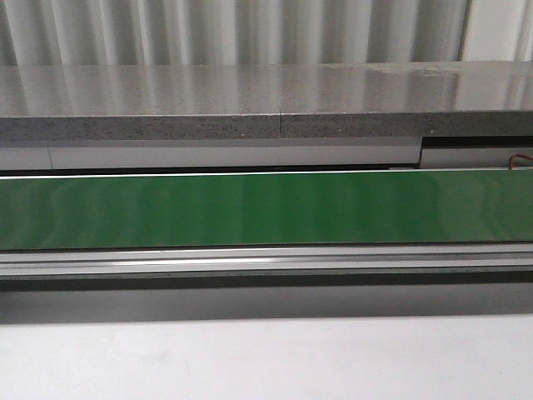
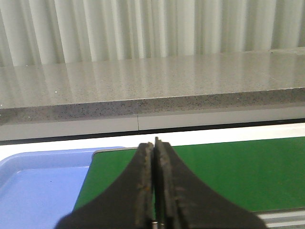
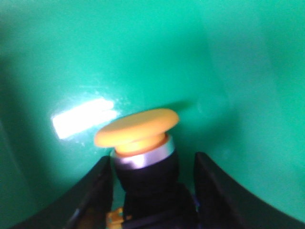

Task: Move button from right to left
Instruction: 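Grasp the yellow push button with the right gripper and lift it, then lower the button onto the belt end near the green tray and release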

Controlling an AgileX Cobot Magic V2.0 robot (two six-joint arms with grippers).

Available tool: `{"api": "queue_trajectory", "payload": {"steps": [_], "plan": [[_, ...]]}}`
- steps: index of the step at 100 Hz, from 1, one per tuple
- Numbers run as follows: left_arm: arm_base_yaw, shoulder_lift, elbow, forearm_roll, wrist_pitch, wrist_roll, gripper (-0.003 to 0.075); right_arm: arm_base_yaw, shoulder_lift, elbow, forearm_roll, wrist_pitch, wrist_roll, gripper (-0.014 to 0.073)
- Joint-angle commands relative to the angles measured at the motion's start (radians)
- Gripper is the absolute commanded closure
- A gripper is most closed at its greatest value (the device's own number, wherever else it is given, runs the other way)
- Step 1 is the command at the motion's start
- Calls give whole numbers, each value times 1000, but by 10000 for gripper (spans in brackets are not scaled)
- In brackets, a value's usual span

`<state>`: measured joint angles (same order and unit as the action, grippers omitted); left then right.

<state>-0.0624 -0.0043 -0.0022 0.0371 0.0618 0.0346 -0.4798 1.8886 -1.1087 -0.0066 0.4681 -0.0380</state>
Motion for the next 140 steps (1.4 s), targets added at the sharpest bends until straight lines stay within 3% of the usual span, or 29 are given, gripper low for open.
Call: {"api": "queue_trajectory", "payload": {"steps": [1, 25, 40, 58, 86, 126, 140], "plan": [[-10, -36, 26, -9, -86, -10, 740, -4, -47, -21, -7, -8, -15, 344], [-10, -36, 26, -9, -86, -10, 740, -4, -163, -21, 7, 13, -15, 344], [-10, -36, 26, -9, -86, -10, 740, 11, -273, -21, 104, 37, -15, 344], [-10, -36, 26, -9, -86, -10, 740, 111, -356, -21, 125, 94, -15, 344], [-10, -36, 26, -9, -86, -10, 740, 285, -352, -18, 128, 170, -15, 344], [-10, -36, 26, -9, -86, -10, 740, 306, -310, -18, 156, 185, -15, 343], [-10, -36, 26, -9, -86, -10, 740, 306, -310, -18, 157, 191, -15, 233]]}}
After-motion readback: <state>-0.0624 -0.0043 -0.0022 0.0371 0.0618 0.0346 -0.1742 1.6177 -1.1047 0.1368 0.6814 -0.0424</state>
